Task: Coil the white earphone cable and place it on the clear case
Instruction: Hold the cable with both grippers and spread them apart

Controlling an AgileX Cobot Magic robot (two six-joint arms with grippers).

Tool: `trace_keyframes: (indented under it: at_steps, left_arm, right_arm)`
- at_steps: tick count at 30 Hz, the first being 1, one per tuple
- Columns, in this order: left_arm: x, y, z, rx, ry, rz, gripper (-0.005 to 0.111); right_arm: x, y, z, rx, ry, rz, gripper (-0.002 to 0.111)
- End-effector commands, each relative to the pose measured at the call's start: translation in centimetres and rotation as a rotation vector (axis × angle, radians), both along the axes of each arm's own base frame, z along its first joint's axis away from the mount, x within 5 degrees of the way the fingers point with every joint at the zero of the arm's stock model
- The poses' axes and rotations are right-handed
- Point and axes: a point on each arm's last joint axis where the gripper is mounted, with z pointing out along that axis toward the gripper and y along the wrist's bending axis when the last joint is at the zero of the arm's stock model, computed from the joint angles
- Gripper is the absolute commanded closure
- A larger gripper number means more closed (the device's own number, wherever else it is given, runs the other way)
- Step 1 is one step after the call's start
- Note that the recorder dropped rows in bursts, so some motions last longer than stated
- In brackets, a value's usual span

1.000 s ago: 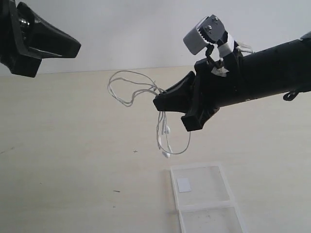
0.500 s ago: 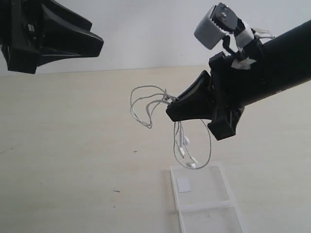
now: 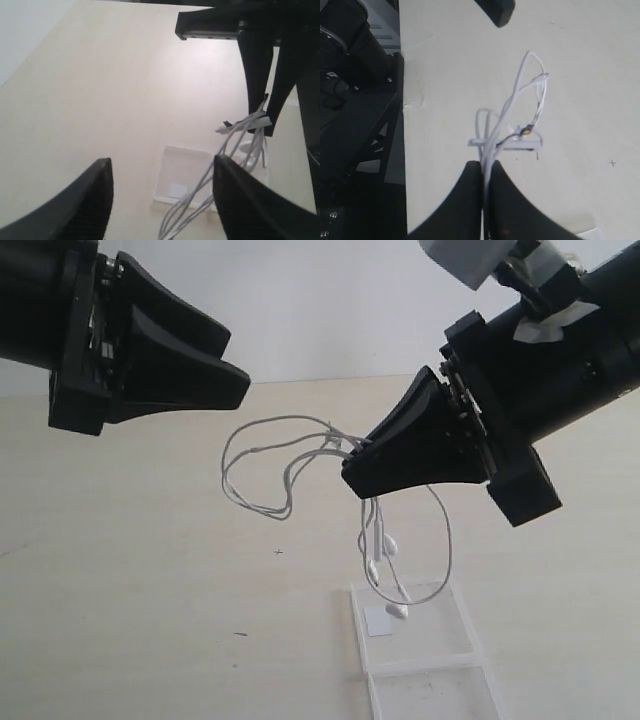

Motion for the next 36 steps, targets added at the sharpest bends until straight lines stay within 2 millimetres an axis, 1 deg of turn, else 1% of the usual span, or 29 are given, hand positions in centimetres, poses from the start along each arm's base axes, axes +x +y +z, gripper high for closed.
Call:
trace_keyframes:
  at_steps: [1, 7, 12, 15, 20, 26, 32, 36]
  left_arm:
    - [0.6, -0.4, -0.9, -0.022, 0.05, -0.016, 0.049]
    - [1.2, -0.6, -1.8, -0.02, 0.089, -0.027, 0.049]
    - [1.5, -0.9, -3.0, -0.013, 0.154, -0.065, 0.049]
    - [1.8, -0.9, -3.5, -0.008, 0.17, -0.067, 0.051]
    - [2.0, -1.0, -3.8, -0.004, 0.181, -0.067, 0.061]
    - [2.1, -1.0, -4.0, 0.002, 0.186, -0.068, 0.07]
    - [2.1, -1.0, -4.0, 0.003, 0.185, -0.068, 0.094]
    - [2.1, -1.0, -4.0, 0.006, 0.185, -0.069, 0.095]
  right_arm:
    - [0.1, 0.0, 0.5, 0.014, -0.02, -0.016, 0.108]
    - [0.2, 0.0, 0.6, 0.019, -0.033, -0.034, 0.108]
    - [0.4, 0.1, 0.7, 0.039, -0.043, -0.049, 0.108]
    - [0.5, 0.1, 0.8, 0.041, -0.052, -0.056, 0.108]
    - [0.5, 0.1, 1.2, 0.068, -0.074, -0.066, 0.108]
    - [0.3, 0.0, 2.0, 0.09, -0.114, -0.095, 0.108]
    - [0.1, -0.3, 2.8, 0.102, -0.163, -0.129, 0.108]
    - [0.2, -0.3, 3.1, 0.108, -0.184, -0.15, 0.108]
